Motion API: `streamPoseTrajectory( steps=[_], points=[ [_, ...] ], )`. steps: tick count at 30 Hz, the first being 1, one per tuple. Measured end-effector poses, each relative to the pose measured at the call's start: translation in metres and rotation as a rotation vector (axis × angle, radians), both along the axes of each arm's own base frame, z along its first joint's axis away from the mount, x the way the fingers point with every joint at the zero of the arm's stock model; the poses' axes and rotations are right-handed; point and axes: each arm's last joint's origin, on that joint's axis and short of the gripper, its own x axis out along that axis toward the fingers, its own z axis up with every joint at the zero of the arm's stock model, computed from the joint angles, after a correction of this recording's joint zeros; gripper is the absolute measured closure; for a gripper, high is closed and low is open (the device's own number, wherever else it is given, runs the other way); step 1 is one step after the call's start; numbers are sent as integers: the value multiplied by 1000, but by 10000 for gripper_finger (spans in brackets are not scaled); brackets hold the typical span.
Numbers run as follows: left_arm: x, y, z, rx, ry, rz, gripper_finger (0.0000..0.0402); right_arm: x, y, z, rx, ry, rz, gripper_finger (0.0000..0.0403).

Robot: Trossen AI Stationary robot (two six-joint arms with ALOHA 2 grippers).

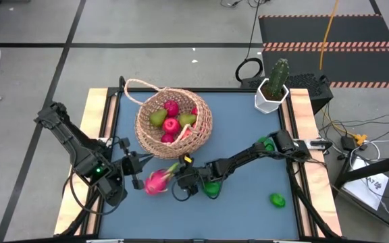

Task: Build produce basket
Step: Put the pink dragon fruit into the basket

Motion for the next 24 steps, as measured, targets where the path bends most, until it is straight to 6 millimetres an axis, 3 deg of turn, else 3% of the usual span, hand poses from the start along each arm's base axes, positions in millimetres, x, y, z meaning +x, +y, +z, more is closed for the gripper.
streamPoseTrajectory(
  steps=[15, 24],
  points=[
    [0, 0, 0, -2, -1, 1, 366, -6, 23, 21, 49, -67, 32, 399],
    [0, 0, 0, -2, -2, 1, 366, -12, 33, 59, 92, -181, 52, 402]
  ],
)
